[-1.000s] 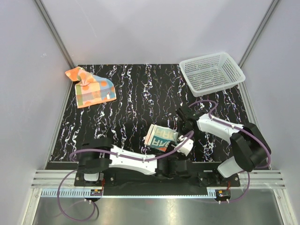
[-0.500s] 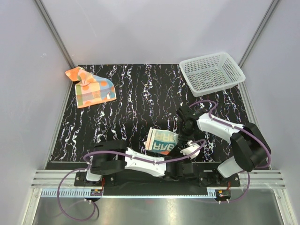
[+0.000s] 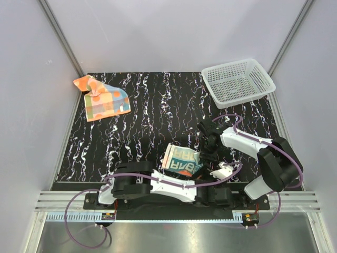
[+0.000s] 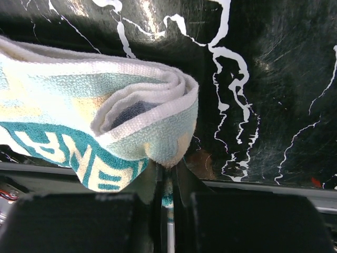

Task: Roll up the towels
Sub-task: Roll the towel

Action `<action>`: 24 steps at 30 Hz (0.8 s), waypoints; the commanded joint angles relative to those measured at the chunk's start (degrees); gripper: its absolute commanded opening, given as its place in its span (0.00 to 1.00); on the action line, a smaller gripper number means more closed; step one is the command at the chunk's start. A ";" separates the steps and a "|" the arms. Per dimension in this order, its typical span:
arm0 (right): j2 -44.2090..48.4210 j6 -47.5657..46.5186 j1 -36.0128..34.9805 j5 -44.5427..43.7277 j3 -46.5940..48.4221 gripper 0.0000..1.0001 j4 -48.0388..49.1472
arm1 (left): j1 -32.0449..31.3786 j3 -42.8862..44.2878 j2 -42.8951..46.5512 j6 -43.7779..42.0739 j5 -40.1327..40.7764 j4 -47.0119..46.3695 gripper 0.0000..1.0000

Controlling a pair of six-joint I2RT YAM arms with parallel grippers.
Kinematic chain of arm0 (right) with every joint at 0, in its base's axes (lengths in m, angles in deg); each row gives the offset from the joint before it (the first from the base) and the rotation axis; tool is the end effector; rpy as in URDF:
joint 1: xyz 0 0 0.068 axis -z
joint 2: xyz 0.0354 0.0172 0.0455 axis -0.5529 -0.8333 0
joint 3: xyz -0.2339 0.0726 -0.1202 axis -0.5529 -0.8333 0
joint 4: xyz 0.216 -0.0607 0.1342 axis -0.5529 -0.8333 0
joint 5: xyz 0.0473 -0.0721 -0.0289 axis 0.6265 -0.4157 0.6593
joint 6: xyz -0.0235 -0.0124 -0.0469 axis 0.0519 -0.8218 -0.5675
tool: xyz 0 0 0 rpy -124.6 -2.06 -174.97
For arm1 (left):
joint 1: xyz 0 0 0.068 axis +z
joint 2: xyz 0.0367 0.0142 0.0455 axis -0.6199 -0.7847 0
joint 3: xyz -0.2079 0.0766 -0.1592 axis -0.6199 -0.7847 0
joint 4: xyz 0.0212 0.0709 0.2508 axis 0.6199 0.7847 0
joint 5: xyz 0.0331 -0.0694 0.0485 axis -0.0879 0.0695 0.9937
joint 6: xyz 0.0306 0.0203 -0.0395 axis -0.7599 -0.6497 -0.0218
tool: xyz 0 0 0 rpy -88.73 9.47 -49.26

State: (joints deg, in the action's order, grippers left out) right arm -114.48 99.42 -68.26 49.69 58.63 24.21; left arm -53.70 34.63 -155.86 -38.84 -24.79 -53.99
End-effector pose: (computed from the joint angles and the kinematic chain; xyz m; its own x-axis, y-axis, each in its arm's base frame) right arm 0.2084 0.1508 0.1682 -0.9891 0.1462 -0.0176 0.1387 0.9649 0.2230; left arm 0.0139 -0.4227 0.1553 -0.3233 0.4950 -0.8065 0.5082 0.8098 0.2933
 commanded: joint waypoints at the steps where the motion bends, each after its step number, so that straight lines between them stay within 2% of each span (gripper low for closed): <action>1: 1.17 -0.22 -0.46 1.77 2.01 0.00 -1.53 | 1.12 3.58 -2.42 4.95 4.03 6.78 0.67; 3: 1.52 -0.31 -0.55 2.12 1.84 0.00 -1.71 | 2.35 2.36 -2.42 5.84 3.33 6.87 0.52; 5: 1.79 -0.22 -0.55 2.65 1.66 0.00 -1.71 | 3.84 1.47 -1.89 6.98 2.02 6.61 0.44; 8: 2.23 -0.13 -0.55 3.09 1.22 0.00 -1.62 | 4.90 0.41 -1.45 7.95 1.22 6.78 0.39; 15: 2.32 -0.83 -0.55 3.35 0.26 0.00 -1.89 | 5.17 -0.90 -0.49 6.99 -0.01 4.78 0.12; 17: 2.58 -1.01 -0.55 3.00 0.34 0.00 -2.06 | 5.26 -3.00 1.70 6.12 -1.58 3.45 0.00; 18: 2.58 -1.01 -0.55 2.65 0.69 0.02 -2.15 | 5.35 -3.89 2.76 5.76 -2.55 1.36 0.00; 21: 2.23 -1.62 -0.55 1.16 2.09 0.20 -3.38 | 6.13 -7.22 6.71 5.67 -6.42 -0.76 0.00; 22: 2.32 -1.71 -0.55 0.63 2.53 0.33 -4.34 | 6.40 -8.10 8.37 5.93 -8.25 -1.03 0.00; 24: 2.23 -2.06 -0.55 -1.47 4.38 0.48 -6.18 | 7.36 -10.83 10.23 6.81 -10.28 -2.69 0.00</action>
State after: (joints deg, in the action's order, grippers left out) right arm -114.37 98.63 -68.31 49.42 59.59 23.66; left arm -48.47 26.98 -149.88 -33.16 -30.80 -54.03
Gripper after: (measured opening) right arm 0.442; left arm 0.175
